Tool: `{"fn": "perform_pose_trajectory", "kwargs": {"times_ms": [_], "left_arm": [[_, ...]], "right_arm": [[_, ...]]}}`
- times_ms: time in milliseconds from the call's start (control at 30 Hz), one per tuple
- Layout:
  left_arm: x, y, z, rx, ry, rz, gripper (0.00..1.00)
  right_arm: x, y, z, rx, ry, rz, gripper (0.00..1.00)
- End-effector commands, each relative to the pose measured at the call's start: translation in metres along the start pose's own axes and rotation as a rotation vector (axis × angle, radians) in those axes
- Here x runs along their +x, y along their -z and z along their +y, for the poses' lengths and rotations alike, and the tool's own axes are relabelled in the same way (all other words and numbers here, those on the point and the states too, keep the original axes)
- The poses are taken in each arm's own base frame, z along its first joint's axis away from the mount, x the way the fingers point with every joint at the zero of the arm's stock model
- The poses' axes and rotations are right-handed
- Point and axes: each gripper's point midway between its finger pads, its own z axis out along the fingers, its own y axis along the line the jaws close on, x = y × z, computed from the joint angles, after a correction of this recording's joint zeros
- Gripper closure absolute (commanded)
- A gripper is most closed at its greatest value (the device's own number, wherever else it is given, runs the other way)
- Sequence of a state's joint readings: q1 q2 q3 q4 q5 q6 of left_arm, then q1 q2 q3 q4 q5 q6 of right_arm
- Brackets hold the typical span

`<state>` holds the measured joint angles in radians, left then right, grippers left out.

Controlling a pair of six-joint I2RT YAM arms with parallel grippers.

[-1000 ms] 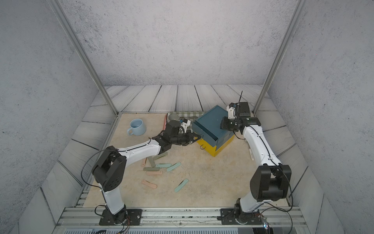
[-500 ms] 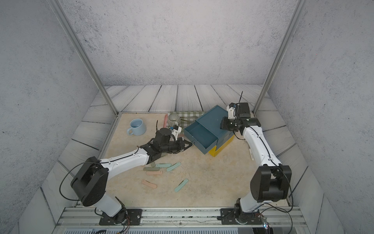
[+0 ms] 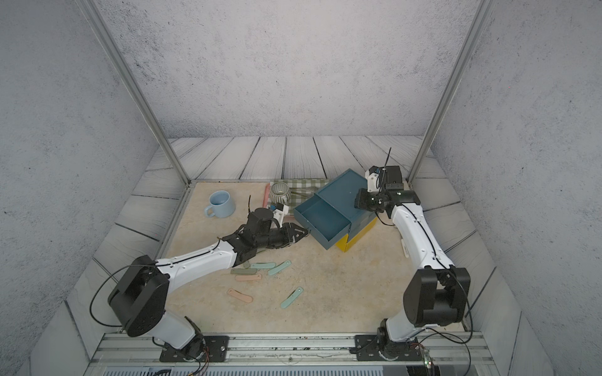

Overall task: Place the fruit knives into the drawer by color
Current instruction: Open the drawer in the storage box.

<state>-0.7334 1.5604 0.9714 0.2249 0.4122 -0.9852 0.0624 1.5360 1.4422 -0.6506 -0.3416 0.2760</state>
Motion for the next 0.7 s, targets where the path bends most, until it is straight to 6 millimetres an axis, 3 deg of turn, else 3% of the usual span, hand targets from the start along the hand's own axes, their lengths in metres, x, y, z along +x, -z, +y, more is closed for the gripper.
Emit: {"fn": "perform_pose_trajectory", "kwargs": {"times_ms": [0,333,467,567,667], "left_arm": [[-0.003,0.005,-0.005,0.0,-0.027,-0.015,0.49],[-0.011,0.036,-0.022,-0.018,-0.131,-0.066,0.22],[-0.014,0.052,-0.032,-0.013,-0.182,-0.091,0.19],[-0.015,0.071,-0.025,-0.084,-0.229,-0.119,0.19],[-0.01,0.1,0.0,-0.253,-0.297,-0.096,0.19]], "right_arm": [[0.034,-0.007,-0.011,0.039,-0.037,0.12,0.98],[0.033,-0.006,-0.01,0.034,-0.033,0.118,0.98],[0.033,-0.005,-0.009,0.033,-0.031,0.117,0.97],[0.033,-0.002,-0.01,0.041,-0.022,0.118,0.97],[0.034,0.002,-0.01,0.051,-0.01,0.122,0.95]]}}
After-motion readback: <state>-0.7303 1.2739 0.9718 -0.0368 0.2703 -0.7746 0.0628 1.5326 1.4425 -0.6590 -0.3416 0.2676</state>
